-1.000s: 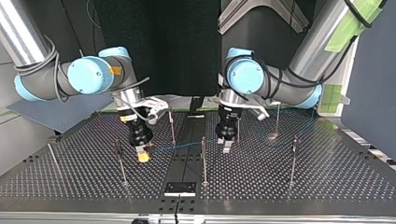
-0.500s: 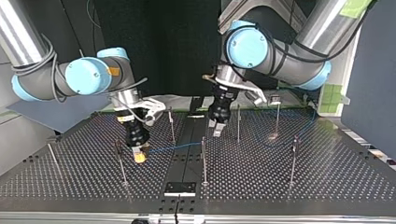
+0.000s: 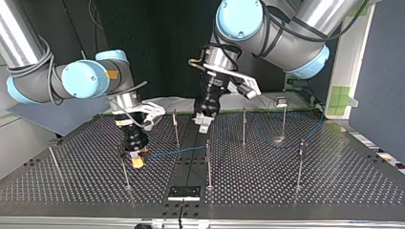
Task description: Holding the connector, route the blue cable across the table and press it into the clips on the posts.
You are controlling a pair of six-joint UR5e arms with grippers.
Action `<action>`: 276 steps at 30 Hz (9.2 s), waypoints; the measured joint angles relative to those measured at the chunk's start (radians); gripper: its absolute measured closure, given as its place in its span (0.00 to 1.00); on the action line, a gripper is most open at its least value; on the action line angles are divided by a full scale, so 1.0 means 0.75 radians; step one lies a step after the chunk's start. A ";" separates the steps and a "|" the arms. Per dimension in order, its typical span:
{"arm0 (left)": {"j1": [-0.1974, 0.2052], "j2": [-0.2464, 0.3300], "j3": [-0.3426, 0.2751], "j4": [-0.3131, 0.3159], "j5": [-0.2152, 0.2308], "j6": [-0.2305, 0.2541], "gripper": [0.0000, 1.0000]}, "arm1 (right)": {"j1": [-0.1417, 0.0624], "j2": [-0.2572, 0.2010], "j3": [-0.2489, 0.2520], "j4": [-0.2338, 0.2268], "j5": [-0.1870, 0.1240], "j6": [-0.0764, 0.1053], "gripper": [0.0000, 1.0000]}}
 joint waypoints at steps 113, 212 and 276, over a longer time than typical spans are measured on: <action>-0.109 -0.498 0.397 -0.169 -0.467 0.189 1.00 | 0.008 0.003 0.059 0.015 -0.040 -0.017 1.00; -0.066 -0.852 0.150 0.437 -0.155 0.023 1.00 | -0.235 0.201 0.560 -0.439 -0.152 0.097 1.00; -0.102 -0.788 0.364 -0.041 -0.201 0.153 0.00 | -0.348 0.201 0.496 -0.431 -0.176 0.075 1.00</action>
